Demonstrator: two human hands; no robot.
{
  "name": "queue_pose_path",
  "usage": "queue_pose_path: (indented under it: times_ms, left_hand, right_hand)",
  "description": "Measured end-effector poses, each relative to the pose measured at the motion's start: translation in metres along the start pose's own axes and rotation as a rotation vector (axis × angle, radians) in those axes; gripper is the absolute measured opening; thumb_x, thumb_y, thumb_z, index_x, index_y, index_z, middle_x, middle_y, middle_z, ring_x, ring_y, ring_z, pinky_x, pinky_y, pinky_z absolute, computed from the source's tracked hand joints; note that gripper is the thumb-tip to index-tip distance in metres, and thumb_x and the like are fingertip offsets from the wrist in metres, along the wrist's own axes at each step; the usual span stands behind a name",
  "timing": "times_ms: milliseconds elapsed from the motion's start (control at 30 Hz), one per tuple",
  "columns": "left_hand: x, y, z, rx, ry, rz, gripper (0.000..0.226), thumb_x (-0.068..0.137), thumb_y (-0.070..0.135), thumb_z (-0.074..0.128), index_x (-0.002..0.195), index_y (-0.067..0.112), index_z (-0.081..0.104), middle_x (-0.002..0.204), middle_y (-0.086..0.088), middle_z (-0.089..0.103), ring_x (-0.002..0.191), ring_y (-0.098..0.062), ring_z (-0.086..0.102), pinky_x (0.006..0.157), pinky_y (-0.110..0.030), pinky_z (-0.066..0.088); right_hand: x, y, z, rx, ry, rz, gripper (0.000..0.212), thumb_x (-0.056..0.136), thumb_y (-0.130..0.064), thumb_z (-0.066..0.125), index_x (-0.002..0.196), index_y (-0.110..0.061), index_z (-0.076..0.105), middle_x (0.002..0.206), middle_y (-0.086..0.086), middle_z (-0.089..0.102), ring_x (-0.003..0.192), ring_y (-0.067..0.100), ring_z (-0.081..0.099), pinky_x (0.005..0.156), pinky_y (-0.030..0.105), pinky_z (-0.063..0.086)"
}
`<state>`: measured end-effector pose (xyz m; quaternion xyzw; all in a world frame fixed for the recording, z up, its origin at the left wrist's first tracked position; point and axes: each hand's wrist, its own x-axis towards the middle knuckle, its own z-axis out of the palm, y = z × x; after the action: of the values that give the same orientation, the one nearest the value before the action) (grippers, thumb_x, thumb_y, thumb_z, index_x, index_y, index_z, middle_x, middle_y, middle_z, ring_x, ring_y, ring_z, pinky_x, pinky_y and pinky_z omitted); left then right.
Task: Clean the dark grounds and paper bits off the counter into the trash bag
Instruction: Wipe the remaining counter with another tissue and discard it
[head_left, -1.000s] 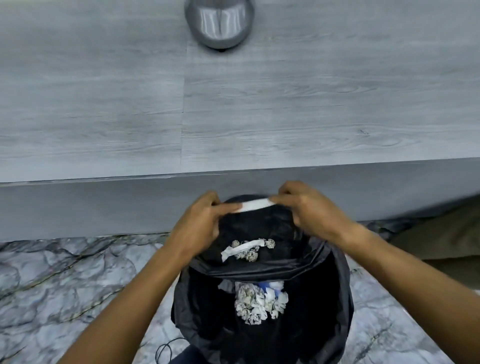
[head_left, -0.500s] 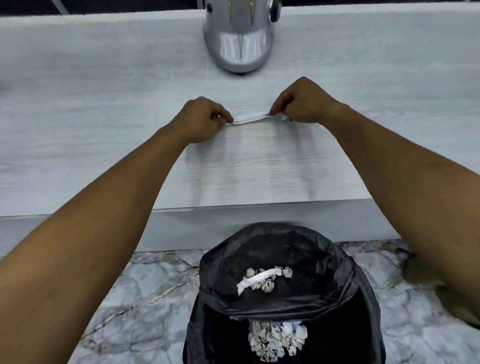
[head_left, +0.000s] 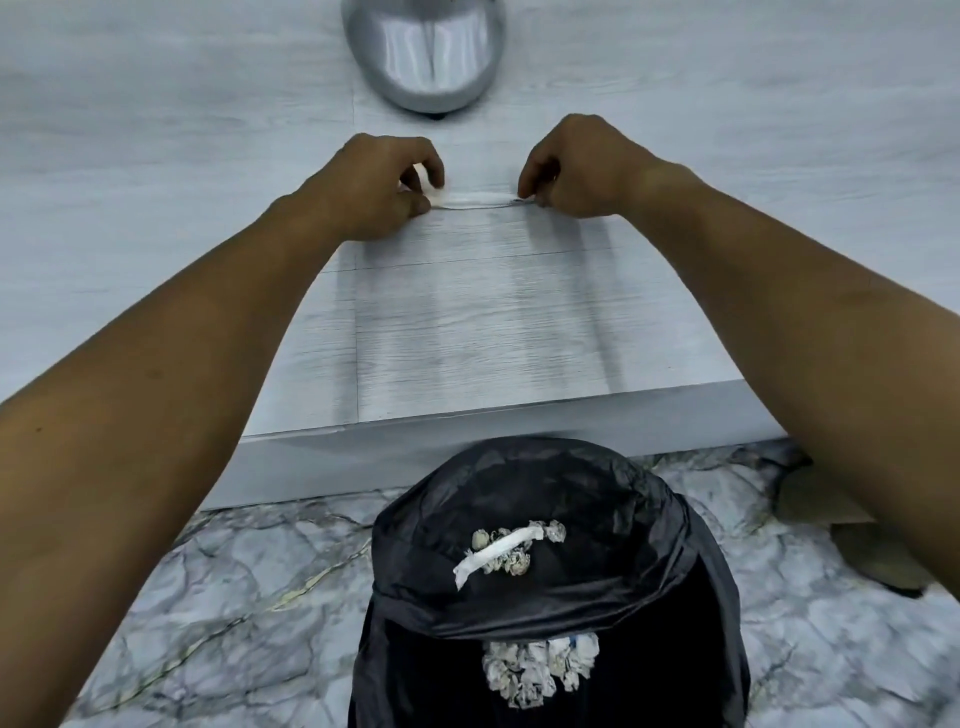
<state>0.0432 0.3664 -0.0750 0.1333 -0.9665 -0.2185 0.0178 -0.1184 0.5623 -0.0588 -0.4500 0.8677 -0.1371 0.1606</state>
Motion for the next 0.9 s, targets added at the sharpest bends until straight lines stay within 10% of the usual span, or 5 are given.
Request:
queue_pose_path:
  times_ms: [200,467,667,900]
  left_hand:
    - [-0.001,0.014,0.01,0.065,0.037,-0.016,0.031,0.086,0.026,0.057,0.112,0.03,0.074,0.113,0.0,0.067,0.107,-0.019,0.059,0.085,-0.026,0.044]
    - [-0.007,0.025,0.037,0.027,0.152,-0.027,0.031,0.095,0.014,0.06,0.12,0.029,0.071,0.1,-0.001,0.063,0.103,-0.022,0.059,0.082,-0.018,0.036]
    - [-0.084,0.07,0.065,-0.01,0.021,0.041,0.027,0.097,0.036,0.057,0.12,0.03,0.07,0.086,0.005,0.039,0.08,-0.015,0.044,0.066,-0.025,0.03]
    - [-0.174,0.133,0.09,-0.123,-0.164,0.163,0.022,0.094,0.04,0.05,0.101,0.034,0.071,0.082,0.003,0.046,0.073,-0.017,0.05,0.057,-0.028,0.034]
  right_hand:
    - [-0.003,-0.013,0.014,-0.111,0.037,0.013,0.026,0.068,-0.014,0.044,0.067,0.001,0.065,0.073,0.014,0.067,0.07,0.032,0.065,0.061,0.04,0.06]
    - [-0.031,-0.001,0.03,-0.091,0.156,-0.047,0.039,0.086,0.003,0.051,0.112,-0.016,0.074,0.109,0.004,0.07,0.104,0.019,0.062,0.087,0.021,0.046]
    - [-0.138,0.019,0.059,-0.103,0.163,-0.198,0.043,0.096,-0.036,0.043,0.11,-0.009,0.073,0.103,0.009,0.06,0.093,0.03,0.057,0.075,0.038,0.049]
    - [-0.238,0.032,0.059,-0.053,0.082,-0.323,0.037,0.085,0.002,0.051,0.105,-0.015,0.076,0.101,0.004,0.063,0.087,0.023,0.061,0.064,0.029,0.046]
